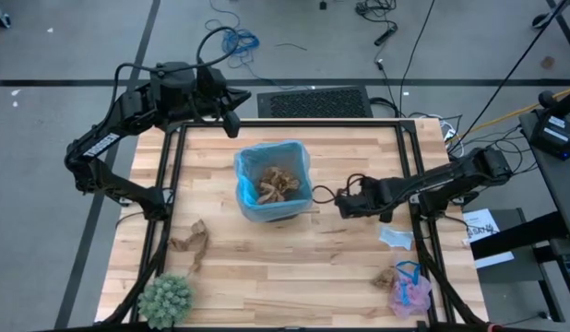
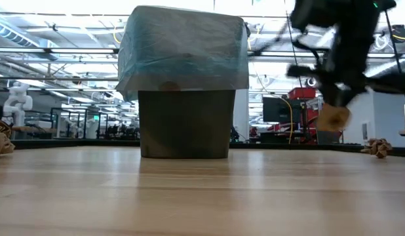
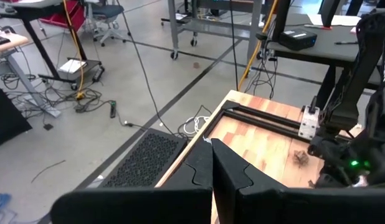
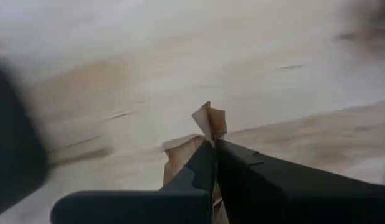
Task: Pick and place trash into bin
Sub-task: Put the brown paper into the brown trash bin
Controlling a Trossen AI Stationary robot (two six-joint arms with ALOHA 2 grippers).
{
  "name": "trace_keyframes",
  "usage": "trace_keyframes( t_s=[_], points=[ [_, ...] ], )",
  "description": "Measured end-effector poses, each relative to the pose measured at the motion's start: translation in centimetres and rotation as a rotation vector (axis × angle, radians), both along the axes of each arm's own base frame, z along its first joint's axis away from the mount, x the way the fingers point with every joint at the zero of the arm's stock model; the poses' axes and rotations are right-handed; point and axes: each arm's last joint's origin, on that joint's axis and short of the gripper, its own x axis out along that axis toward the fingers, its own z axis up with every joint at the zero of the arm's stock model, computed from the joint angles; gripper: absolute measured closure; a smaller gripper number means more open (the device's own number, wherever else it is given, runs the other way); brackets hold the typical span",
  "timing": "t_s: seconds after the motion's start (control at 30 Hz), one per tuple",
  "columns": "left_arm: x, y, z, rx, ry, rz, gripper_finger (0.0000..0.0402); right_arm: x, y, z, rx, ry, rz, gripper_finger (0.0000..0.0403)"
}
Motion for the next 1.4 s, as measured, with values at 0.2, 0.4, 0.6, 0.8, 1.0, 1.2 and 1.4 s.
trace_keyframes(
  t_s=[0.2,0.4,0.6,0.8,1.0,1.2,1.4],
  points=[
    [0.0,0.0,0.0,-0.001,0.005,0.000,0.0402,2.2,-1.1,5.5,-0.143,-0.106,0.107,0.0403],
    [0.0,0.0,0.0,0.019,0.017,-0.007,0.0402,3.3,-3.5,11.9,-0.268,-0.165,0.255,0.0403],
    [-0.2,-0.1,0.1,0.021,0.012,-0.007,0.0402,4.5,-5.6,19.4,-0.485,-0.377,0.453,0.0403],
    [-0.1,0.0,0.2,0.027,-0.006,-0.007,0.0402,6.6,-7.3,23.3,-0.628,-0.626,0.662,0.0403],
    [-0.4,-0.1,1.2,0.036,-0.098,0.002,0.0402,10.4,-8.9,20.3,-0.515,-0.590,0.827,0.0403],
    [-1.4,-0.5,2.5,0.075,-0.204,0.006,0.0402,14.1,-9.2,18.8,-0.459,-0.677,1.007,0.0403],
    [-1.5,-0.5,2.3,0.045,-0.197,0.010,0.0402,16.1,-9.9,17.1,-0.367,-0.662,1.141,0.0388]
  ],
)
